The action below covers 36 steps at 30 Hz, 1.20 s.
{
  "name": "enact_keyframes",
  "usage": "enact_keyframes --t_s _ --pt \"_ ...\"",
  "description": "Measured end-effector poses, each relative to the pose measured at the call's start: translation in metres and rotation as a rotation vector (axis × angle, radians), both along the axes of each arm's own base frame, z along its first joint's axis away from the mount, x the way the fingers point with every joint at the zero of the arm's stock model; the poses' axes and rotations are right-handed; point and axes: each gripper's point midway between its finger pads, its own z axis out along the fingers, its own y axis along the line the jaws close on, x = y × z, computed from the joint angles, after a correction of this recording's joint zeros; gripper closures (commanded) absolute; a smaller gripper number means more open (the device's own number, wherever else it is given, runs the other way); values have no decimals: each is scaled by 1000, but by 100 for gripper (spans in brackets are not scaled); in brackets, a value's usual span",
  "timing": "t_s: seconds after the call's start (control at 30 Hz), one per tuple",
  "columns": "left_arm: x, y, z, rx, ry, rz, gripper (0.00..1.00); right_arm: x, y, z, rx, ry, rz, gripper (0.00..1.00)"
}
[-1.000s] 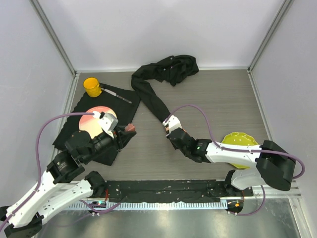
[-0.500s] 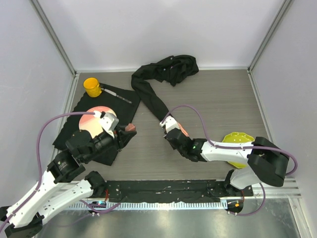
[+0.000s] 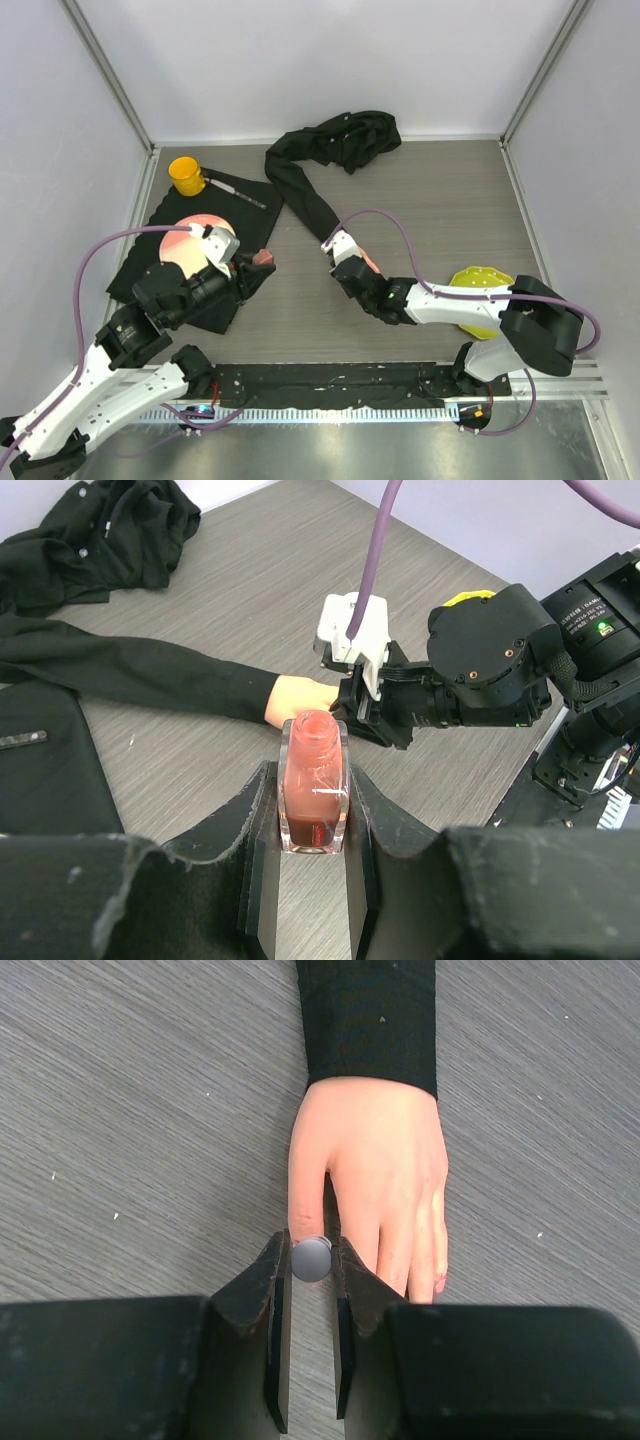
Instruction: Paint the nails
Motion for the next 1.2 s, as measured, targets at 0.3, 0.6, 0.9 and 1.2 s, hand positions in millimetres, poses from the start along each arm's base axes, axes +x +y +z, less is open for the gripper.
enact_keyframes --t_s 0.3,0.6,0.9,1.2 --pt "1 1 0 -1 1 2 100 1 1 1 4 -5 1 99" --pt "1 0 0 -2 1 -3 100 1 1 1 4 -4 1 99" --pt "1 1 0 -2 1 -2 100 0 -1 0 3 2 -5 99" --pt "1 1 0 -2 2 -4 100 -5 -9 -2 4 17 -16 99"
